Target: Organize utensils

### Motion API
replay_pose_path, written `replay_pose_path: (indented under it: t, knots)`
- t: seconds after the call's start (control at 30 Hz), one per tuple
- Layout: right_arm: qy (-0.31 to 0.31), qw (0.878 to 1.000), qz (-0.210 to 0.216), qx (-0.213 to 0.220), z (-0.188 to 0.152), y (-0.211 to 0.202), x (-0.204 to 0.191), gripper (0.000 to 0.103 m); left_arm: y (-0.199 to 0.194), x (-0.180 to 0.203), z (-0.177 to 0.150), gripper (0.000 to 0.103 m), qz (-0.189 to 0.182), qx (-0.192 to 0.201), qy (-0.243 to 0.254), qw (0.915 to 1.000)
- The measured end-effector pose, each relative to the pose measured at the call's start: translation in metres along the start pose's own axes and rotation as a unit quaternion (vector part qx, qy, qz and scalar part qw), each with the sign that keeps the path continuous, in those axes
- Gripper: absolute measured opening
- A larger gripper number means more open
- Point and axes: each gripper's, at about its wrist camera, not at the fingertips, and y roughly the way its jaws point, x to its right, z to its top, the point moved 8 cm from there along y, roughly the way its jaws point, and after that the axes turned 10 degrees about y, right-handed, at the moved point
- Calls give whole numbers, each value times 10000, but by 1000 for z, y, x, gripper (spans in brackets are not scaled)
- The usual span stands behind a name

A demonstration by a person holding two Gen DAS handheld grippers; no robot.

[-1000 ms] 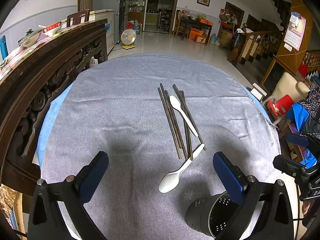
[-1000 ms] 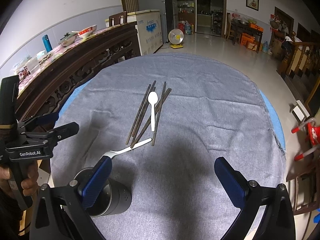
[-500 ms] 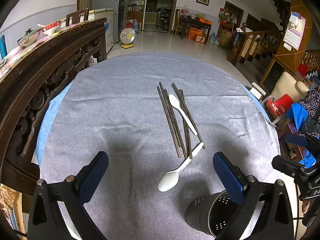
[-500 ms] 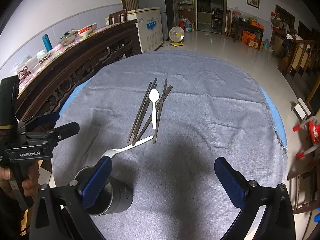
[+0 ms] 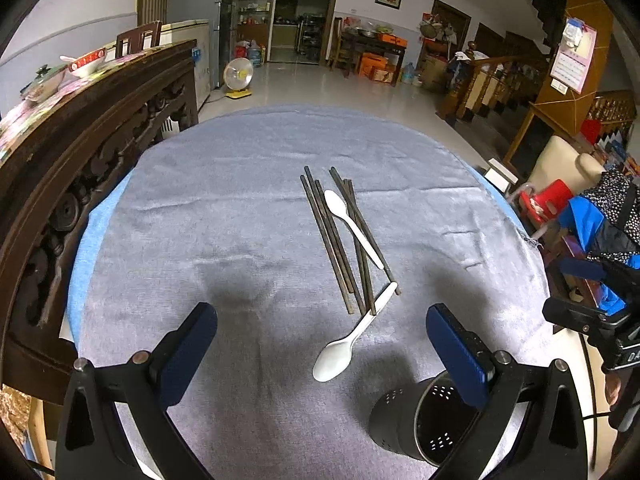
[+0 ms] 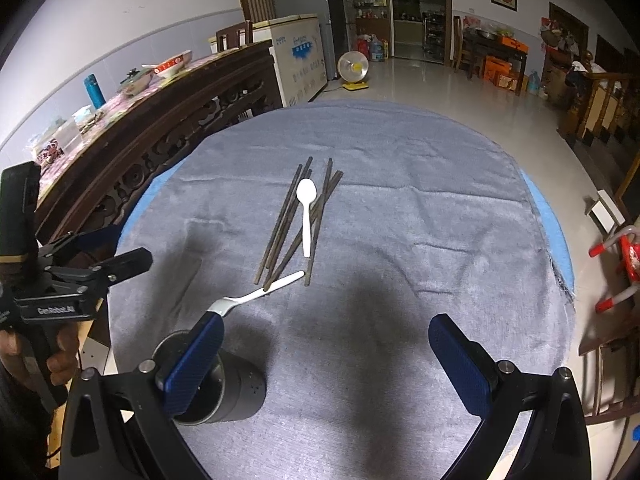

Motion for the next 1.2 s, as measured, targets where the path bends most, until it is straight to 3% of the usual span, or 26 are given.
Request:
replay_pose_path:
  t: [0.2, 0.3, 0.37, 0.5, 0.77, 0.83, 0.97, 1.13, 1.2]
  knots:
    - [544, 9975, 189, -405, -7, 18, 23, 103, 23, -10, -1, 103, -10, -410, 258, 9988]
    - [881, 9940, 320, -561, -10, 27, 38, 103, 48, -8, -4, 103, -237, -942, 649, 9932]
    - [1049, 9918, 374, -626, -13, 32, 45, 103, 69, -2, -6, 103, -586, -1466, 964, 9827]
    - [1284, 9884, 404, -704, -16, 39, 60, 103, 98, 13, -4, 102, -915, -2041, 1341, 9654]
    - [1579, 9834, 390, -799, -18, 50, 86, 103, 144, 57, -27, 68, -1361, -3153, 2047, 9166]
    - [1667, 9818, 404, -810, -18, 53, 91, 103, 153, 61, -31, 60, -1396, -3355, 2064, 9085]
    - [1780, 9797, 401, -827, -18, 58, 99, 103, 164, 69, -36, 59, -1409, -3627, 2168, 8953]
    - [1847, 9780, 420, -874, -21, 64, 102, 103, 175, 82, -39, 59, -1494, -3813, 2222, 8848]
    - [1856, 9778, 413, -885, -22, 65, 103, 103, 177, 84, -40, 50, -1427, -3907, 2277, 8804]
